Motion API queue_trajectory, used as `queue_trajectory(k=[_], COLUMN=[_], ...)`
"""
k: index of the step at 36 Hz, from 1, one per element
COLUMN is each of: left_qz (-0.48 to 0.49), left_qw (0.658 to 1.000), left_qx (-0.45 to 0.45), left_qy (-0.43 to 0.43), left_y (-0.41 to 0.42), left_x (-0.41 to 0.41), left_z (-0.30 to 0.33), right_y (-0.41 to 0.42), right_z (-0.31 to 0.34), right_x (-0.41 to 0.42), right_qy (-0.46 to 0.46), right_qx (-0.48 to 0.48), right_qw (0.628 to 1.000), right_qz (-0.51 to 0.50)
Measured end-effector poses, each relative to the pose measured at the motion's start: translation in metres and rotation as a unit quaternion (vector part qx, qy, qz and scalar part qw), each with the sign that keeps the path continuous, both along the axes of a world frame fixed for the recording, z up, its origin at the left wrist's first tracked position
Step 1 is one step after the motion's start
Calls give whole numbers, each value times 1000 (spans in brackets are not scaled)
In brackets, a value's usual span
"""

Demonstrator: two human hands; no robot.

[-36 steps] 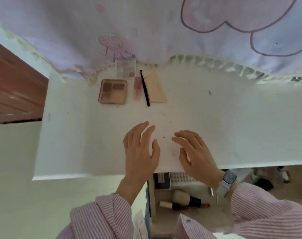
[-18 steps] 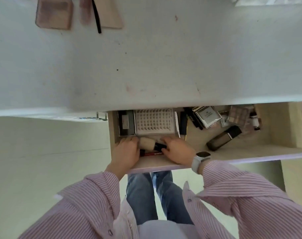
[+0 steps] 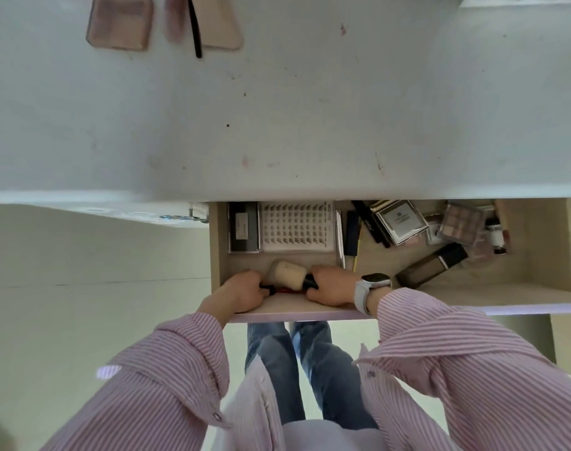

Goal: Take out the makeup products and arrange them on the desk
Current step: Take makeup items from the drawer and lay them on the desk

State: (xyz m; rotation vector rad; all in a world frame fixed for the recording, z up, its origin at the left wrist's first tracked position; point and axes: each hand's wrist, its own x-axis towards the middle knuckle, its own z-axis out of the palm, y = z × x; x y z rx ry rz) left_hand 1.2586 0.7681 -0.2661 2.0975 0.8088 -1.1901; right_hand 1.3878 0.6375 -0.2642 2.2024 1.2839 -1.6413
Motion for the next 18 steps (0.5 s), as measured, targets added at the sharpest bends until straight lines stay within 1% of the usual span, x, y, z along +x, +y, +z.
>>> queue_trajectory(k=[5,9,11,15,18], left_qz=[1,37,63,126,193], left_qw=[999,997,993,977,953], left_qx=[16,16,19,32,41], left_qy=[-43,-65,-95,-167,-231], left_y=[2,3,2,-1,-1], left_x=[-2,-9,-11,-14,-16], left_z=[9,17,23,36,45], right_y=[1,0,-1,-8,-13], right_z=[1,3,4,3,13], right_x=[4,8,9,9,13], right_qy=[30,41,38,45,62], right_qx=[-17,-18,-23,-25,-14], right_qw=[999,999,999,997,995], right_qz=[-17,-23,-26,-54,-77])
